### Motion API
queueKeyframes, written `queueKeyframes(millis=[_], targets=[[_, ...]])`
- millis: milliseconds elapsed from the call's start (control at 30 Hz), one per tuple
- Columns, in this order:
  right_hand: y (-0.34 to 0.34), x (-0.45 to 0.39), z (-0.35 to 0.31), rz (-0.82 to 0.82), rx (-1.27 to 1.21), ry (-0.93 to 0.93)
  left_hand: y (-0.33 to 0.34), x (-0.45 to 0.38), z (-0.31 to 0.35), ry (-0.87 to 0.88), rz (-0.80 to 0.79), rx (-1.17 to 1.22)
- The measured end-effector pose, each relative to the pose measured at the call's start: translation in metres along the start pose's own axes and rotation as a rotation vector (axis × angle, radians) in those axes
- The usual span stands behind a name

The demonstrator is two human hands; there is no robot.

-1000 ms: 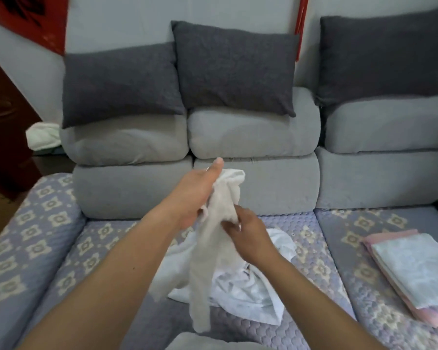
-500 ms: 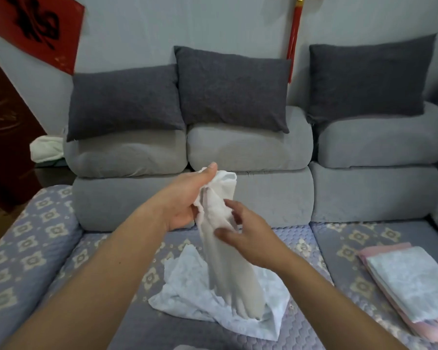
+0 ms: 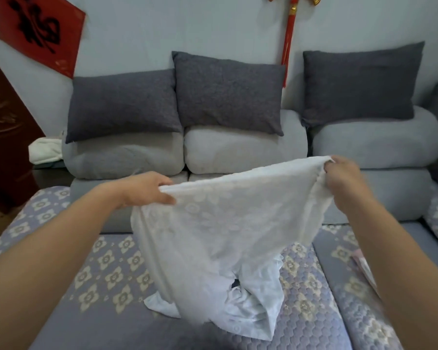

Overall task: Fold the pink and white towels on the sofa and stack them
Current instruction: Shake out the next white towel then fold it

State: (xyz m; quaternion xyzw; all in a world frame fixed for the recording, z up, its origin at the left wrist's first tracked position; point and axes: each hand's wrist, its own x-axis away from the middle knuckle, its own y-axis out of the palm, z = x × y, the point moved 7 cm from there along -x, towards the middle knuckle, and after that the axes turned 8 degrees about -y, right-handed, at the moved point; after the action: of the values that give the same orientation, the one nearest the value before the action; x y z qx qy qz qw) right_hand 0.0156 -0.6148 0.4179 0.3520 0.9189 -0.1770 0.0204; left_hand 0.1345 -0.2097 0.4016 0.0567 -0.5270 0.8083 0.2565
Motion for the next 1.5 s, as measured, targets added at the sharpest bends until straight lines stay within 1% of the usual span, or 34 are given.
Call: queueKeyframes(millis=[67, 100, 167, 233, 300, 400, 433, 467, 500, 533, 567, 633, 667, 700, 733, 767, 833, 900, 933, 1000, 1033, 1067, 1100, 1133, 1167, 1200, 1233, 1267, 1300, 1333, 1367, 1400, 1433, 1500], targets=[[0.008, -0.001, 0.000, -0.033, 0.022, -0.013, -0.015, -0.009, -0.012, -0.035, 0.133, 0.102], [0.010, -0.002, 0.001, -0.030, 0.018, -0.016, -0.017, -0.014, -0.020, -0.057, 0.169, 0.183], [0.010, -0.006, 0.004, 0.007, -0.041, -0.011, -0.017, -0.016, -0.030, -0.069, 0.212, 0.335], [0.006, -0.007, 0.007, 0.055, -0.122, -0.006, -0.012, -0.017, -0.036, -0.062, 0.285, 0.391], [0.004, -0.006, 0.010, 0.104, -0.191, 0.002, -0.008, -0.015, -0.040, -0.042, 0.399, 0.322], [0.007, 0.001, 0.019, 0.160, -0.309, 0.028, 0.012, -0.003, -0.047, 0.100, 0.607, 0.020], [0.008, 0.007, 0.024, 0.174, -0.289, -0.003, 0.028, 0.003, -0.052, 0.149, 0.631, -0.117], [0.009, 0.014, 0.034, 0.162, -0.213, -0.081, 0.051, 0.008, -0.058, 0.206, 0.616, -0.251], [0.015, 0.024, 0.046, 0.088, -0.079, -0.196, 0.078, 0.011, -0.066, 0.210, 0.540, -0.380], [0.027, 0.040, 0.065, -0.081, 0.111, -0.308, 0.110, 0.013, -0.080, 0.202, 0.410, -0.485], [0.045, 0.064, 0.094, -0.345, 0.358, -0.376, 0.145, 0.015, -0.100, 0.138, 0.222, -0.587], [0.068, 0.132, 0.188, -1.010, 0.931, -0.404, 0.215, 0.028, -0.155, -0.046, -0.175, -0.679], [0.066, 0.171, 0.235, -1.302, 1.131, -0.387, 0.246, 0.040, -0.179, -0.153, -0.358, -0.664], [0.059, 0.205, 0.271, -1.505, 1.236, -0.351, 0.275, 0.051, -0.195, -0.226, -0.496, -0.638], [0.049, 0.229, 0.304, -1.624, 1.280, -0.239, 0.299, 0.062, -0.202, -0.266, -0.601, -0.648], [0.041, 0.247, 0.328, -1.693, 1.295, -0.116, 0.320, 0.071, -0.204, -0.274, -0.682, -0.632], [0.029, 0.260, 0.346, -1.810, 1.351, 0.118, 0.340, 0.080, -0.193, -0.313, -0.790, -0.553], [0.023, 0.252, 0.337, -1.883, 1.389, 0.224, 0.341, 0.077, -0.179, -0.327, -0.786, -0.435], [0.022, 0.240, 0.328, -1.881, 1.407, 0.259, 0.337, 0.069, -0.173, -0.330, -0.754, -0.358], [0.022, 0.201, 0.310, -1.833, 1.459, 0.270, 0.314, 0.054, -0.152, -0.305, -0.672, -0.207], [0.024, 0.173, 0.298, -1.759, 1.473, 0.238, 0.297, 0.041, -0.139, -0.271, -0.619, -0.157], [0.026, 0.141, 0.282, -1.627, 1.461, 0.215, 0.276, 0.027, -0.125, -0.224, -0.548, -0.151], [0.029, 0.103, 0.262, -1.458, 1.403, 0.186, 0.247, 0.008, -0.113, -0.204, -0.453, -0.162], [0.029, 0.056, 0.231, -1.223, 1.318, 0.149, 0.208, -0.015, -0.096, -0.188, -0.338, -0.190], [0.026, 0.013, 0.193, -0.957, 1.190, 0.153, 0.168, -0.036, -0.080, -0.157, -0.233, -0.221], [0.017, -0.027, 0.142, -0.670, 1.022, 0.140, 0.118, -0.058, -0.057, -0.104, -0.112, -0.257], [0.001, -0.068, 0.083, -0.399, 0.843, 0.113, 0.056, -0.072, -0.026, -0.059, 0.029, -0.296], [-0.014, -0.108, 0.025, -0.198, 0.600, 0.107, -0.011, -0.080, 0.006, -0.062, 0.216, -0.327], [-0.032, -0.139, -0.034, -0.034, 0.316, 0.072, -0.081, -0.076, 0.042, -0.068, 0.445, -0.305], [-0.047, -0.164, -0.089, 0.073, 0.065, 0.026, -0.149, -0.060, 0.076, -0.102, 0.679, -0.229], [-0.067, -0.184, -0.140, 0.192, -0.143, -0.047, -0.209, -0.037, 0.109, -0.108, 0.880, -0.087], [-0.087, -0.194, -0.185, 0.283, -0.283, -0.111, -0.257, -0.010, 0.138, -0.089, 1.028, 0.065], [-0.104, -0.198, -0.224, 0.359, -0.372, -0.180, -0.293, 0.015, 0.163, -0.053, 1.128, 0.188], [-0.122, -0.183, -0.283, 0.422, -0.453, -0.282, -0.341, 0.051, 0.201, 0.010, 1.226, 0.275]])
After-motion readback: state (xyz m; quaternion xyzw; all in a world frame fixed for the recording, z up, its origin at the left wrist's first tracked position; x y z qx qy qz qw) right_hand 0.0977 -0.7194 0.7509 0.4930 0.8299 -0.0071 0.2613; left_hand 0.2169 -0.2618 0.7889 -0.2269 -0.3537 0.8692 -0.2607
